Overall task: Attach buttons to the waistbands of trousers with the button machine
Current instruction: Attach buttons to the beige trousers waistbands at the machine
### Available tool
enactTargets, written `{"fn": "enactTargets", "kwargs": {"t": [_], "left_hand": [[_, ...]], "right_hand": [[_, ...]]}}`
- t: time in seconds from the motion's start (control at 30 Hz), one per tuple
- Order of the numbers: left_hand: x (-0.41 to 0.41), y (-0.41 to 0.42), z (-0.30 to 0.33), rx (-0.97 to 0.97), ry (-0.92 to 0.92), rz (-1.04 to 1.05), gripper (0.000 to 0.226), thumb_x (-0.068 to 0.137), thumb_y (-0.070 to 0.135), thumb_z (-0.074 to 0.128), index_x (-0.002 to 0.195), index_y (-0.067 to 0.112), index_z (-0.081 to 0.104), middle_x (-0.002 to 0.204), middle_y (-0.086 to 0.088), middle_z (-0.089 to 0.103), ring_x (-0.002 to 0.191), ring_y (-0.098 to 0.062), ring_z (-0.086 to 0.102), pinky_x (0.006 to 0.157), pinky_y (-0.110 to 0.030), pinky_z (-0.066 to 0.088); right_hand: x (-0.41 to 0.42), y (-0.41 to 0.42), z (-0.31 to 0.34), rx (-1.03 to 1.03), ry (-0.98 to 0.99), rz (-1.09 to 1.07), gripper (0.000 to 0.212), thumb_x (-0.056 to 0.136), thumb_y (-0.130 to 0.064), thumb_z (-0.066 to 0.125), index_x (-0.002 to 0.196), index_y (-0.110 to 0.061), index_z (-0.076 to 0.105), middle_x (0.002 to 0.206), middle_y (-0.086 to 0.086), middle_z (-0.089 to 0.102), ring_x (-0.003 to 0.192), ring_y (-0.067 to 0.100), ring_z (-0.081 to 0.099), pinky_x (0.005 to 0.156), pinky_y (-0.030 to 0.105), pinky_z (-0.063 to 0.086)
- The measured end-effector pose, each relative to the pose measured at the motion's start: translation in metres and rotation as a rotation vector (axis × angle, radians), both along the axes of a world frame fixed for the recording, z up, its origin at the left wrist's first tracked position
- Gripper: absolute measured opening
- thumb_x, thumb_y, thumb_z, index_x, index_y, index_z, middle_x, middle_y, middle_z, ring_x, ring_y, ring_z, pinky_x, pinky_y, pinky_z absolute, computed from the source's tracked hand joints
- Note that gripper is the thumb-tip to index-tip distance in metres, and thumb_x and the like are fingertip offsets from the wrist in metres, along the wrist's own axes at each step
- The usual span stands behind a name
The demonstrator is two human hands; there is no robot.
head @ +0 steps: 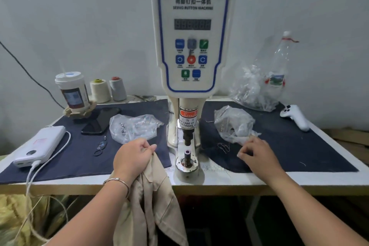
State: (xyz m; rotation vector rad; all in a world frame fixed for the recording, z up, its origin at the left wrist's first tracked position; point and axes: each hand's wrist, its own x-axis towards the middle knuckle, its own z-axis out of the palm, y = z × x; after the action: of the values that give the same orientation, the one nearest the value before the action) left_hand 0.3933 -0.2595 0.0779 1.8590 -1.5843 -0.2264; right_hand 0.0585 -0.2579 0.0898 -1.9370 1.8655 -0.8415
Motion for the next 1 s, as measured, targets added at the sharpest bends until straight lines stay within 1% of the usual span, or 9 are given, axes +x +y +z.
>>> {"fn": "enactTargets", "kwargs": {"t": [0.2,0.33,0.47,0.53,0.67,0.77,0.87,0.93,1.0], "left_hand": [[0.002,-0.003,-0.003,-0.027,0.007,0.001,0.034,0.089,0.037,0.067,0.060,0.025,0.052,0.052,0.008,0.050,0.061,-0.014,0.051,0.055,-0.031,0.032],[0.003,-0.003,-0.005,-0.028,0.019,0.008,0.034,0.088,0.037,0.068,0.060,0.025,0.053,0.051,0.009,0.050,0.062,-0.016,0.051,0.058,-0.031,0.034],[0.003,-0.005,-0.006,-0.025,0.024,0.003,0.033,0.088,0.037,0.068,0.060,0.026,0.054,0.050,0.008,0.049,0.060,-0.014,0.051,0.056,-0.031,0.035],[0.003,-0.005,-0.006,-0.023,0.023,0.006,0.033,0.088,0.037,0.068,0.060,0.026,0.054,0.051,0.008,0.050,0.059,-0.013,0.051,0.055,-0.030,0.033],[0.003,-0.005,-0.006,-0.026,0.012,0.013,0.033,0.088,0.038,0.068,0.061,0.026,0.055,0.055,0.008,0.055,0.062,-0.011,0.053,0.055,-0.030,0.034],[0.003,-0.005,-0.006,-0.022,0.018,0.013,0.034,0.087,0.038,0.068,0.060,0.026,0.054,0.052,0.008,0.051,0.060,-0.013,0.051,0.056,-0.031,0.034],[0.002,-0.005,-0.005,-0.015,0.025,0.019,0.033,0.088,0.038,0.068,0.061,0.026,0.054,0.055,0.008,0.053,0.063,-0.015,0.053,0.058,-0.031,0.034],[0.003,-0.005,-0.005,-0.006,0.023,0.018,0.032,0.088,0.039,0.067,0.061,0.026,0.055,0.055,0.008,0.054,0.064,-0.014,0.053,0.057,-0.031,0.034],[0.002,-0.004,-0.005,-0.004,0.025,0.020,0.032,0.088,0.039,0.067,0.061,0.026,0.055,0.055,0.008,0.053,0.063,-0.013,0.053,0.056,-0.030,0.032]], "right_hand": [[-0.005,-0.011,-0.011,0.070,-0.099,0.012,0.027,0.081,-0.016,0.070,0.058,-0.029,0.067,0.098,-0.010,0.055,0.103,0.014,0.044,0.086,0.031,0.036],[-0.003,-0.011,-0.015,0.033,-0.052,-0.011,0.023,0.082,-0.020,0.071,0.061,-0.027,0.066,0.096,-0.010,0.057,0.104,0.017,0.046,0.082,0.033,0.038],[-0.006,-0.009,-0.017,-0.012,-0.127,-0.026,0.024,0.085,-0.016,0.068,0.066,-0.029,0.062,0.110,-0.001,0.062,0.112,0.020,0.049,0.089,0.038,0.043],[-0.007,-0.008,-0.016,-0.024,-0.131,-0.008,0.021,0.084,-0.019,0.070,0.069,-0.033,0.064,0.106,-0.006,0.062,0.110,0.018,0.050,0.091,0.040,0.045],[-0.005,-0.006,-0.016,-0.004,-0.041,0.041,0.019,0.079,-0.032,0.076,0.075,-0.043,0.062,0.098,-0.019,0.055,0.107,0.009,0.046,0.091,0.035,0.044],[-0.004,-0.007,-0.016,-0.008,-0.008,0.040,0.018,0.081,-0.032,0.075,0.073,-0.043,0.063,0.095,-0.019,0.054,0.102,0.007,0.045,0.081,0.028,0.039],[-0.003,-0.006,-0.015,-0.004,0.015,0.054,0.015,0.083,-0.030,0.073,0.074,-0.040,0.066,0.095,-0.016,0.054,0.102,0.007,0.044,0.079,0.027,0.036],[-0.003,-0.005,-0.013,-0.004,-0.006,0.052,0.014,0.085,-0.027,0.072,0.075,-0.035,0.067,0.096,-0.013,0.056,0.105,0.009,0.044,0.081,0.027,0.037],[0.002,-0.003,-0.008,-0.048,-0.139,0.044,0.016,0.084,-0.020,0.073,0.073,-0.031,0.069,0.095,-0.008,0.057,0.101,0.012,0.048,0.081,0.026,0.040]]}}
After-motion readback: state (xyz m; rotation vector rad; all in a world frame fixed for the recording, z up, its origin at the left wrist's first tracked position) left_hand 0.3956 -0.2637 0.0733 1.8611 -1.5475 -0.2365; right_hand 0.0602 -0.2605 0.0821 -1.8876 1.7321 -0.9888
